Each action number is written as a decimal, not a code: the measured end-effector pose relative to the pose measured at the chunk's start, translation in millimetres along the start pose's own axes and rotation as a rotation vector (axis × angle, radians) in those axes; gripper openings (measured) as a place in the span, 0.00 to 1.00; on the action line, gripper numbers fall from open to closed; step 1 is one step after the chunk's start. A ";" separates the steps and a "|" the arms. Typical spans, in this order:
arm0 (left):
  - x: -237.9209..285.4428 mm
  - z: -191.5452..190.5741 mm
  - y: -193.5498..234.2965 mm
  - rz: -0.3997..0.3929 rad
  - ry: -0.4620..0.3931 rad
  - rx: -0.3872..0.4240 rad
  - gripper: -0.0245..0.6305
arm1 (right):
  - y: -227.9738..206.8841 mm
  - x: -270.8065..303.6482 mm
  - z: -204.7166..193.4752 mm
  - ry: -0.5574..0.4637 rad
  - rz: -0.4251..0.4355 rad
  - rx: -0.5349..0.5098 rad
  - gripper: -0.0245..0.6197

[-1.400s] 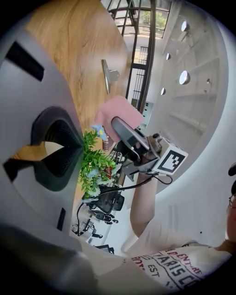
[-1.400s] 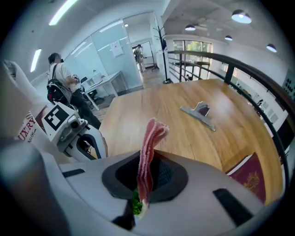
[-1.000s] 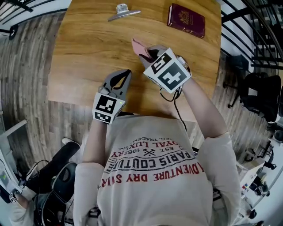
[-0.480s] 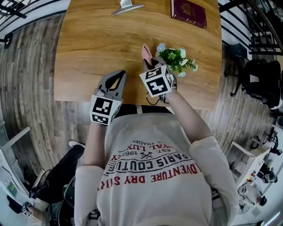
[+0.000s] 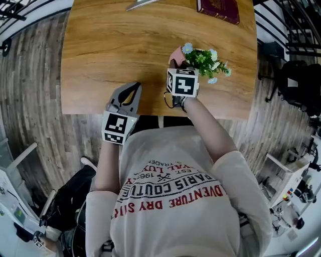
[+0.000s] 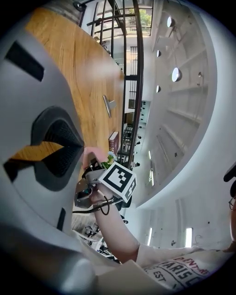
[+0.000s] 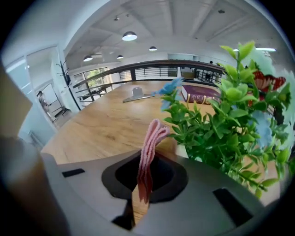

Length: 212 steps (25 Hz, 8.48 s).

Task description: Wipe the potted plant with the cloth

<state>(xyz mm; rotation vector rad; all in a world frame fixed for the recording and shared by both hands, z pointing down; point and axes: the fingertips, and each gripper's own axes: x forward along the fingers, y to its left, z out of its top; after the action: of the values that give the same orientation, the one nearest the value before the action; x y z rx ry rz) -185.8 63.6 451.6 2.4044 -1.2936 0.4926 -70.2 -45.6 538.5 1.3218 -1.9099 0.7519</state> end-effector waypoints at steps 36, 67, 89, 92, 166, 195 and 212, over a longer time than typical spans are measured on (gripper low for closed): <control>40.2 -7.6 -46.4 -0.136 0.036 0.022 0.06 | -64.9 -39.6 -80.8 0.108 -0.070 0.327 0.10; 211.9 29.0 -92.8 -0.455 -0.008 0.383 0.85 | -227.4 -61.3 -66.4 0.047 -0.127 -0.084 0.09; 233.2 25.7 -128.4 -0.757 0.046 0.514 0.84 | -223.5 -51.7 -60.7 0.027 -0.136 -0.130 0.10; 235.8 25.7 -125.6 -0.724 0.038 0.492 0.84 | -221.9 -47.5 -60.5 0.029 -0.129 -0.129 0.10; 164.4 198.2 -143.6 -0.600 -0.110 0.333 0.84 | -123.2 -157.4 50.6 -0.535 0.711 -0.217 0.10; 229.1 35.6 -151.4 -0.645 0.105 0.371 0.84 | -239.3 -121.2 55.2 -0.516 0.207 -0.203 0.10; 238.9 18.2 -143.0 -0.631 0.101 0.450 0.84 | -237.8 -104.7 45.2 -0.493 0.211 -0.162 0.10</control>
<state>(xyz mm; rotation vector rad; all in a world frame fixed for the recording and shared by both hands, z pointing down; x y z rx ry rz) 61.4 -43.0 525.2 2.9104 -0.3468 0.7502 171.2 -98.2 446.1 1.2998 -2.4720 0.3747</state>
